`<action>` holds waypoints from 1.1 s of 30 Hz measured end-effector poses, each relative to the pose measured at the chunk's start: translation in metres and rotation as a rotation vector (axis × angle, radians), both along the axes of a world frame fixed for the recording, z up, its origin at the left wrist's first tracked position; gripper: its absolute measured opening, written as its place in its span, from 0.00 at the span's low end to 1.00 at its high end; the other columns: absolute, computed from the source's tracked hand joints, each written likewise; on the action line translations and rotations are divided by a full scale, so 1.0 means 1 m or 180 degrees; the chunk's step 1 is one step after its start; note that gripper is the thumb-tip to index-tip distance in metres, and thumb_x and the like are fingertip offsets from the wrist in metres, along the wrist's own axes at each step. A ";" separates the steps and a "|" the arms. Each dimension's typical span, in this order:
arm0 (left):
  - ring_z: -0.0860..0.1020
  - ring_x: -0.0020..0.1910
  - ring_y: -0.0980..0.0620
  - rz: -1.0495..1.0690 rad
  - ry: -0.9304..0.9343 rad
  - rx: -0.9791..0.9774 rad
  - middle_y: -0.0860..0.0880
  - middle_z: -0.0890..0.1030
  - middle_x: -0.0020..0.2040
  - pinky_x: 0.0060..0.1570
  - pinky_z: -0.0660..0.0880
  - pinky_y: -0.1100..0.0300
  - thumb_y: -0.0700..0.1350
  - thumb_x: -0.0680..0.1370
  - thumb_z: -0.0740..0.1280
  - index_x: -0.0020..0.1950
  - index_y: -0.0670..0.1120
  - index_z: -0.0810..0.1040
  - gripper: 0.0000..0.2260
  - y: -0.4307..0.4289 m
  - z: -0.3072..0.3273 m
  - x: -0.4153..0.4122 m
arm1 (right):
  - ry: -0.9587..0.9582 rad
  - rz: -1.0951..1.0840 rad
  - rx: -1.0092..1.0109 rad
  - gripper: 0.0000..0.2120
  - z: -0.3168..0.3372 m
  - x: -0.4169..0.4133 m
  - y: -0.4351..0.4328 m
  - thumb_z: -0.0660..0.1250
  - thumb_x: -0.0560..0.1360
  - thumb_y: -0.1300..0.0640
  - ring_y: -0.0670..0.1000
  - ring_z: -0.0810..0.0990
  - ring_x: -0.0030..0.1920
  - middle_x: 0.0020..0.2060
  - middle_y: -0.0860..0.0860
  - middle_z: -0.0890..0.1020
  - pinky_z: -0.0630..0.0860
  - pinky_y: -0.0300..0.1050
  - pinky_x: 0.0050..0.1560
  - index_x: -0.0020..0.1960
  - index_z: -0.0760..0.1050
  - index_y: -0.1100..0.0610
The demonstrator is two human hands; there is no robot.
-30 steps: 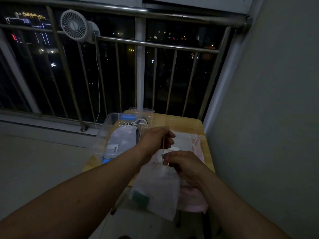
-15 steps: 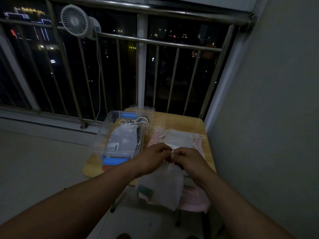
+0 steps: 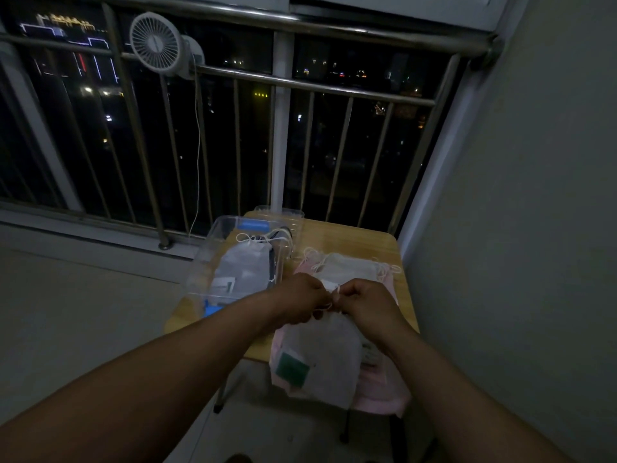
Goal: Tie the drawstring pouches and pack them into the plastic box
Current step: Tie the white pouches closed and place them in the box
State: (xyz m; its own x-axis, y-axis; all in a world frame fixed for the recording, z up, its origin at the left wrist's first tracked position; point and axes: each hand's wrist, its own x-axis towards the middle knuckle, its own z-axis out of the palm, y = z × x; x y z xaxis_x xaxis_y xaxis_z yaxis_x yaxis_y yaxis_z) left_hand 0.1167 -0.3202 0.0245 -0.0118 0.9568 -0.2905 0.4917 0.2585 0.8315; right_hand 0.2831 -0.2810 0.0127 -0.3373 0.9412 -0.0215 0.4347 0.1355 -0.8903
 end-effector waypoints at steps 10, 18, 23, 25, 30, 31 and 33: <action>0.83 0.53 0.43 -0.0037 -0.0055 0.0556 0.45 0.85 0.47 0.60 0.79 0.41 0.47 0.75 0.77 0.46 0.45 0.84 0.07 0.003 -0.013 -0.008 | 0.0037 0.0251 -0.0084 0.06 0.005 0.010 0.006 0.73 0.78 0.58 0.40 0.79 0.35 0.38 0.49 0.87 0.74 0.39 0.41 0.43 0.86 0.54; 0.79 0.45 0.55 -0.0196 0.0228 0.0786 0.51 0.82 0.45 0.44 0.75 0.60 0.51 0.80 0.72 0.49 0.47 0.81 0.08 -0.007 -0.015 -0.003 | 0.0058 0.0439 -0.0068 0.04 0.003 0.012 0.009 0.71 0.79 0.60 0.42 0.82 0.39 0.42 0.52 0.88 0.75 0.34 0.41 0.48 0.84 0.56; 0.77 0.41 0.54 -0.0100 0.0392 0.0797 0.51 0.79 0.42 0.41 0.72 0.59 0.53 0.81 0.69 0.44 0.51 0.77 0.09 -0.008 -0.025 0.000 | -0.0197 0.0433 0.0279 0.05 0.000 0.007 0.006 0.71 0.79 0.59 0.42 0.84 0.44 0.40 0.47 0.88 0.76 0.34 0.47 0.47 0.85 0.55; 0.75 0.40 0.53 -0.0109 0.0472 0.0802 0.50 0.78 0.41 0.41 0.72 0.58 0.53 0.82 0.68 0.44 0.51 0.76 0.10 -0.007 -0.028 0.001 | -0.0439 0.0437 0.0564 0.05 -0.001 0.005 0.004 0.71 0.79 0.59 0.40 0.83 0.43 0.40 0.45 0.86 0.75 0.33 0.46 0.46 0.85 0.53; 0.74 0.39 0.54 0.0057 0.0610 0.1089 0.51 0.77 0.40 0.40 0.72 0.58 0.51 0.81 0.68 0.48 0.50 0.77 0.07 -0.007 -0.032 0.005 | -0.0795 0.0498 0.1164 0.08 -0.006 -0.003 -0.003 0.68 0.80 0.57 0.39 0.79 0.44 0.42 0.42 0.83 0.72 0.36 0.44 0.46 0.79 0.45; 0.76 0.42 0.54 0.0061 0.0540 0.1147 0.51 0.79 0.43 0.43 0.75 0.56 0.51 0.81 0.68 0.51 0.50 0.79 0.06 -0.006 -0.033 0.005 | -0.0778 0.0509 0.1252 0.09 -0.007 -0.005 -0.005 0.67 0.80 0.58 0.37 0.78 0.45 0.43 0.41 0.82 0.70 0.33 0.44 0.46 0.77 0.43; 0.80 0.45 0.53 0.0065 0.0326 0.1177 0.51 0.82 0.45 0.50 0.79 0.51 0.51 0.82 0.66 0.53 0.51 0.82 0.07 -0.008 -0.033 0.006 | -0.0684 0.0500 0.1380 0.11 -0.006 -0.007 -0.009 0.66 0.81 0.59 0.34 0.77 0.46 0.44 0.39 0.81 0.67 0.27 0.45 0.48 0.77 0.42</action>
